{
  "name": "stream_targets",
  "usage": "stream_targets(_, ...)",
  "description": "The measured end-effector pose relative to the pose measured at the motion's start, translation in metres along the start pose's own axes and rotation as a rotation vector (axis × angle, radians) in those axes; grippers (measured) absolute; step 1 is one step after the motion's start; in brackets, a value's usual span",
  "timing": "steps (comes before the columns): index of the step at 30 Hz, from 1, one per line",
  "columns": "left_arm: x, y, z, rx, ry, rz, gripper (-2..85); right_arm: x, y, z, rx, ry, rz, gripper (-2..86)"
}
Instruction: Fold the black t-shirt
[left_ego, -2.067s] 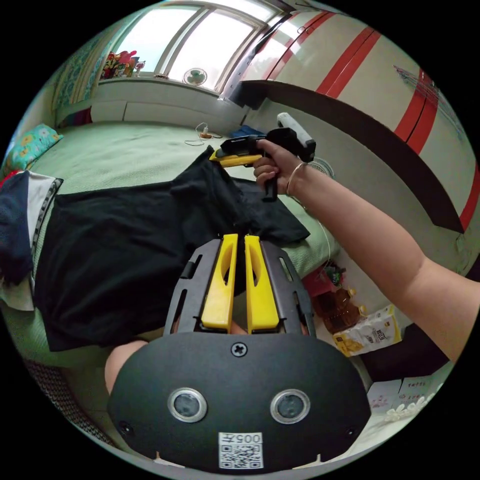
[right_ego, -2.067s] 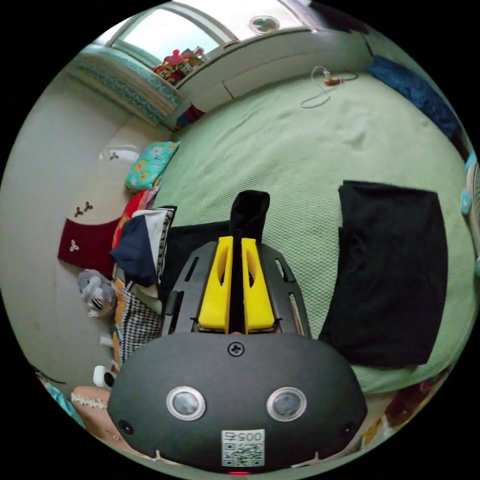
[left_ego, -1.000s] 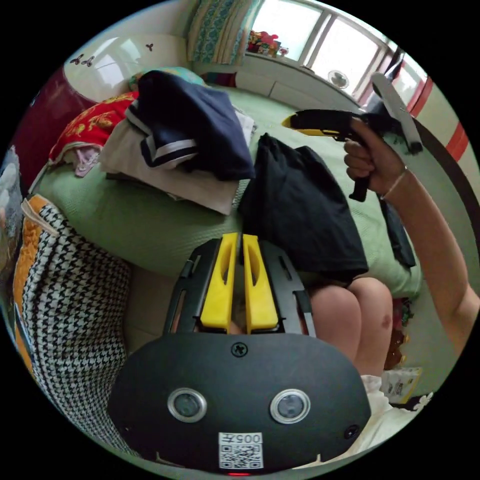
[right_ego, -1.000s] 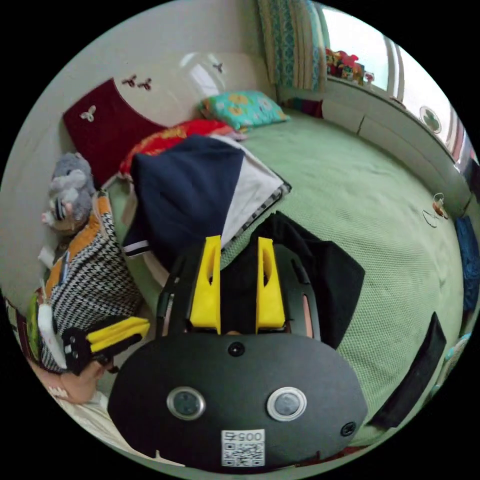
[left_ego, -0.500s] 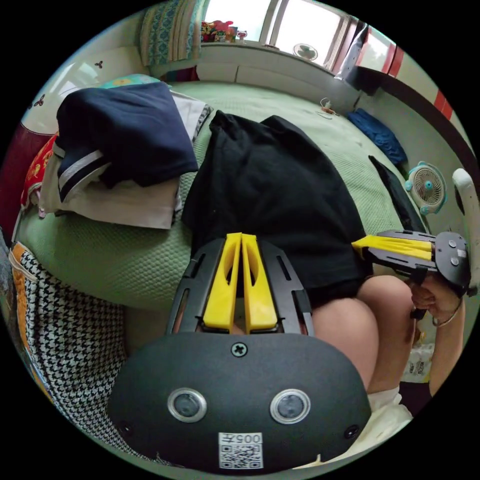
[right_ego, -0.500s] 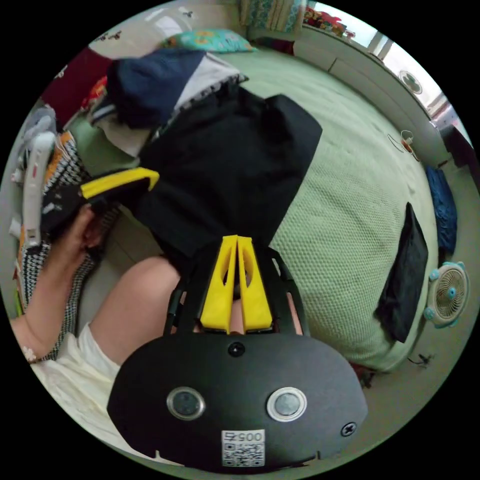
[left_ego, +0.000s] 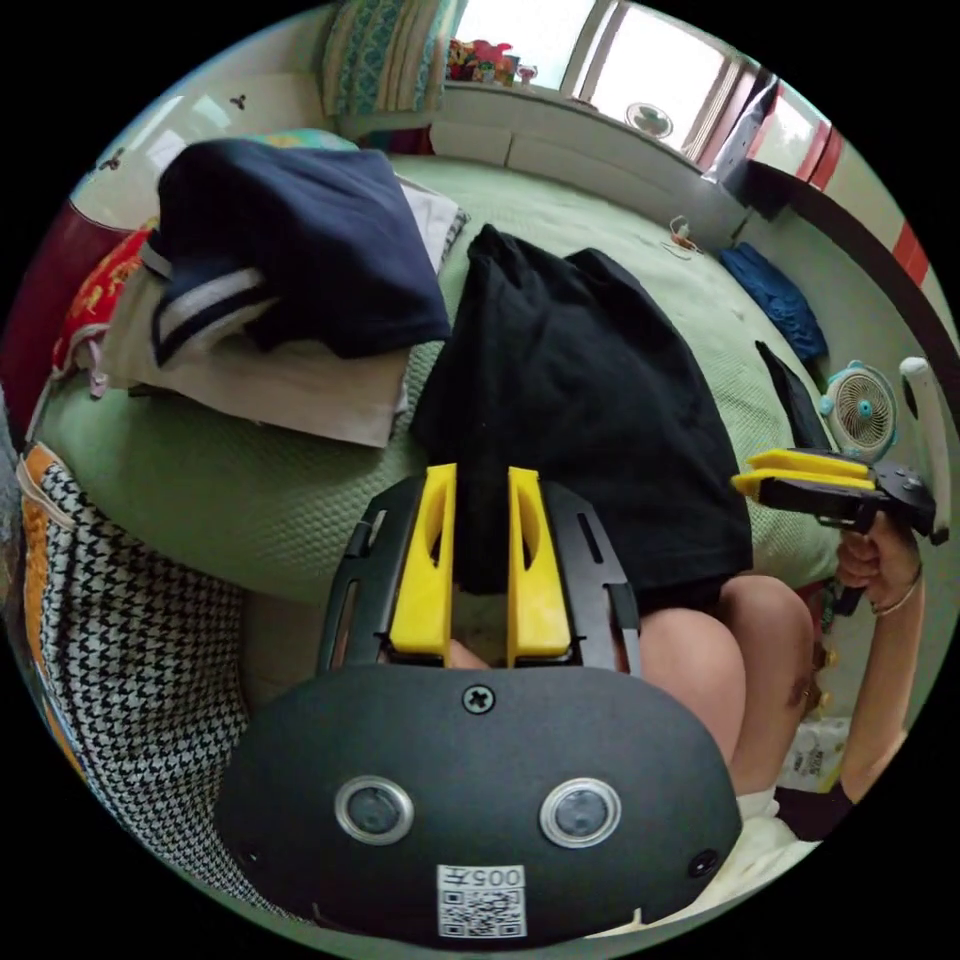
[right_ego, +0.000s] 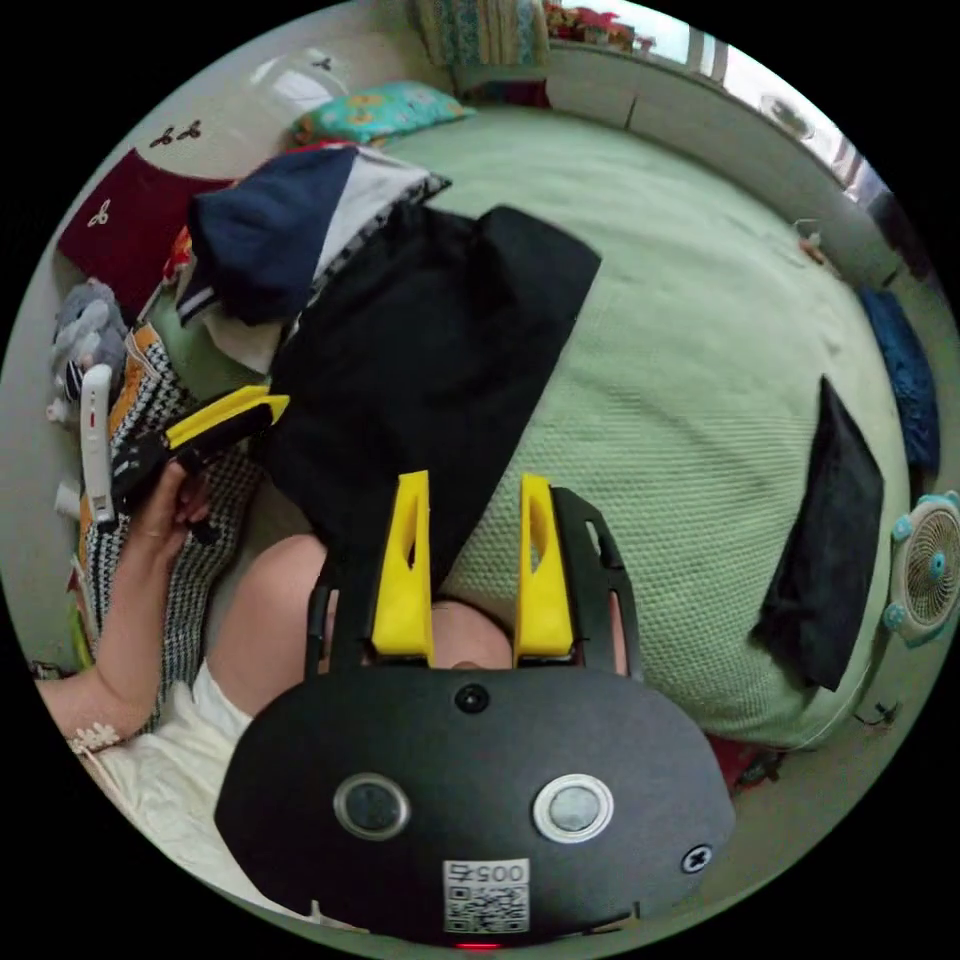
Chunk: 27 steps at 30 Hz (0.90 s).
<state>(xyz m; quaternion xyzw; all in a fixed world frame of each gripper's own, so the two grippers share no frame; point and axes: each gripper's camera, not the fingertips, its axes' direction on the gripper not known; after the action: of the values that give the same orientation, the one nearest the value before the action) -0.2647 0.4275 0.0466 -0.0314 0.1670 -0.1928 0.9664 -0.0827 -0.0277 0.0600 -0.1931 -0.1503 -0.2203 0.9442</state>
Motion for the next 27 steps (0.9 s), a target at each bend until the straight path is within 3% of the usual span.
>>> stream_targets(9,0.023,-0.008,-0.004,-0.05,-0.018,0.052,4.8,-0.003,0.008,-0.007,0.023,0.017,-0.088,-0.9)
stream_targets(15,0.033,0.007,-0.008,-0.03,0.012,0.081,5.2,0.007,0.03,-0.002,-0.005,0.068,-0.097,-0.3)
stream_targets(18,0.029,-0.009,-0.037,0.082,-0.077,0.066,5.9,0.013,0.032,-0.013,0.034,0.123,-0.085,2.9)
stream_targets(23,0.033,-0.099,-0.055,0.262,-0.111,0.093,6.6,0.034,-0.002,-0.051,0.258,0.203,0.068,6.9)
stream_targets(27,0.037,-0.166,-0.012,0.183,-0.093,0.081,7.7,0.05,-0.067,-0.044,0.314,0.191,0.172,7.7)
